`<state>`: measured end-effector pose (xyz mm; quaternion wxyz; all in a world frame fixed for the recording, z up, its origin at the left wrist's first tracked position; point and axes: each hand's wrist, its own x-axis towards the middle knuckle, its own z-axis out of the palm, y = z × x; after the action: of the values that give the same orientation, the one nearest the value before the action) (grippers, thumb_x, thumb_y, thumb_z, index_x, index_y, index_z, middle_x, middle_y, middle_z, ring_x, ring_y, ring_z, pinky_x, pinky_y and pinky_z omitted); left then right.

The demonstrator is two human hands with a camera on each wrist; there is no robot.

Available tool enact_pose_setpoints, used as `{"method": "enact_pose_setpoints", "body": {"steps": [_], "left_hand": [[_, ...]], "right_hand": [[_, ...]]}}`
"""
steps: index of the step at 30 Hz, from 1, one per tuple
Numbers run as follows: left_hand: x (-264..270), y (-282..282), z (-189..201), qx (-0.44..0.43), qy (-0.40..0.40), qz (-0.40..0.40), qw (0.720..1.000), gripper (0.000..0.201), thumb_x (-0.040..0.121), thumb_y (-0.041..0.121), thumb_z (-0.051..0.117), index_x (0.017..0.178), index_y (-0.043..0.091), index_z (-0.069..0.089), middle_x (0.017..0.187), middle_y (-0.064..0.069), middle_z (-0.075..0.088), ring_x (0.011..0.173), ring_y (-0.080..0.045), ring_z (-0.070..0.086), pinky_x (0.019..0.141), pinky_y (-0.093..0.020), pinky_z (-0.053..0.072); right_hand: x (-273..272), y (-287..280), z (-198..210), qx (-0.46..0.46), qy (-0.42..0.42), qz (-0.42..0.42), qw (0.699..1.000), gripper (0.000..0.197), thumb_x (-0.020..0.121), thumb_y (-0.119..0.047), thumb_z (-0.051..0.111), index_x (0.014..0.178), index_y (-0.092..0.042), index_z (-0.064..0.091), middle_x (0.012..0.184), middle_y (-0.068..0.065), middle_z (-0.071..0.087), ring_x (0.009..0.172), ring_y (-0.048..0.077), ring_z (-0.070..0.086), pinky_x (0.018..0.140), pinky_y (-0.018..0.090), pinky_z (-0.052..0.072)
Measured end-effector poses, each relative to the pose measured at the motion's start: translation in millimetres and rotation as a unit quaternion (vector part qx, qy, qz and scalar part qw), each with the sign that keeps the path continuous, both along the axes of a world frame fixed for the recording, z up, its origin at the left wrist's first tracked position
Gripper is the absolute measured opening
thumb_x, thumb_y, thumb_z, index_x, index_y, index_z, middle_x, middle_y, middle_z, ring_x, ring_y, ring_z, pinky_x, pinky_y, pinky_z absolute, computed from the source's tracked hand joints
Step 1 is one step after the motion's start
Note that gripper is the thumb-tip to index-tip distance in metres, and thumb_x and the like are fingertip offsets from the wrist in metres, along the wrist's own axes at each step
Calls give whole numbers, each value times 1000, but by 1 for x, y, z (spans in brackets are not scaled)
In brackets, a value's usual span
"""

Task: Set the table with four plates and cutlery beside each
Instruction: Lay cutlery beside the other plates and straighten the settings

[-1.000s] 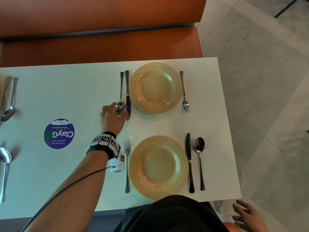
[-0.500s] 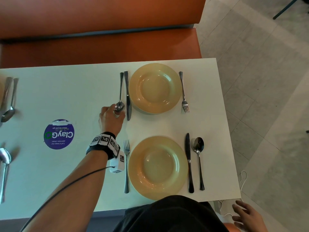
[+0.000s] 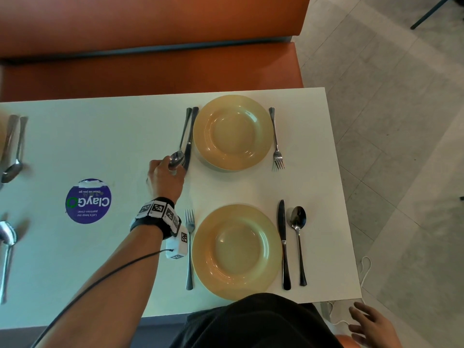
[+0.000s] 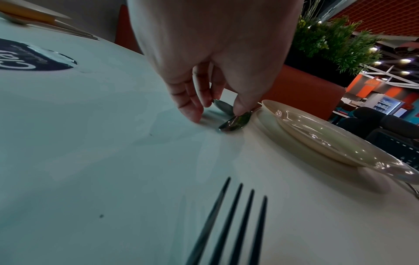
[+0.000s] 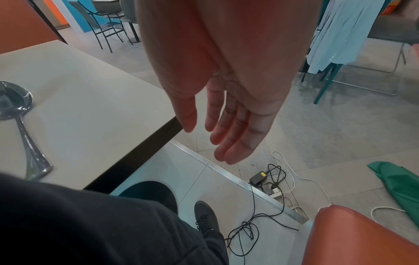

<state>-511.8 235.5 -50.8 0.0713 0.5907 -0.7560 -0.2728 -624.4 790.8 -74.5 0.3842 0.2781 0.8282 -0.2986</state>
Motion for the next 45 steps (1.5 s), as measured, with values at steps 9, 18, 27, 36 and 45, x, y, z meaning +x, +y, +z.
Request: {"method": "enact_pose_setpoints", "body": {"steps": [9,18,27,36,45], "left_hand": [[-6,-2,-2,20,-14,6,1000,29,75,29,68,100,14,68,107,-8,57,88,-34,60,78,-38,51],[-16,-13,-2,10,-73,-25,997,28,76,32,64,92,10,69,96,-14,59,88,-36,59,68,-33,42],[-9,-11,-5,-3,-92,-20,996,32,78,39,64,94,12,72,93,-14,59,85,-36,59,67,-35,46],[-8,-9,-5,1,-87,-27,996,33,76,41,64,91,13,70,91,-12,58,82,-35,59,64,-35,46],[-8,-7,-3,-14,-81,-35,996,35,82,42,65,98,10,70,96,-17,61,89,-37,60,71,-38,47]], "right_hand": [[-1,1,0,-4,3,6,1000,30,92,-9,65,120,0,61,93,20,63,72,35,60,73,43,51],[0,7,-4,5,4,9,1000,29,90,-13,67,117,-3,63,93,17,67,70,36,63,84,55,52],[-1,2,-2,-2,3,4,1000,28,91,-11,67,117,-3,62,97,21,65,70,35,62,78,49,51],[-2,3,-1,1,2,2,1000,27,91,-10,66,117,-2,62,92,19,64,72,35,61,75,45,51],[-1,-1,5,-13,3,-5,1000,17,92,-8,64,109,-6,60,99,24,62,71,35,59,66,37,49]]}}
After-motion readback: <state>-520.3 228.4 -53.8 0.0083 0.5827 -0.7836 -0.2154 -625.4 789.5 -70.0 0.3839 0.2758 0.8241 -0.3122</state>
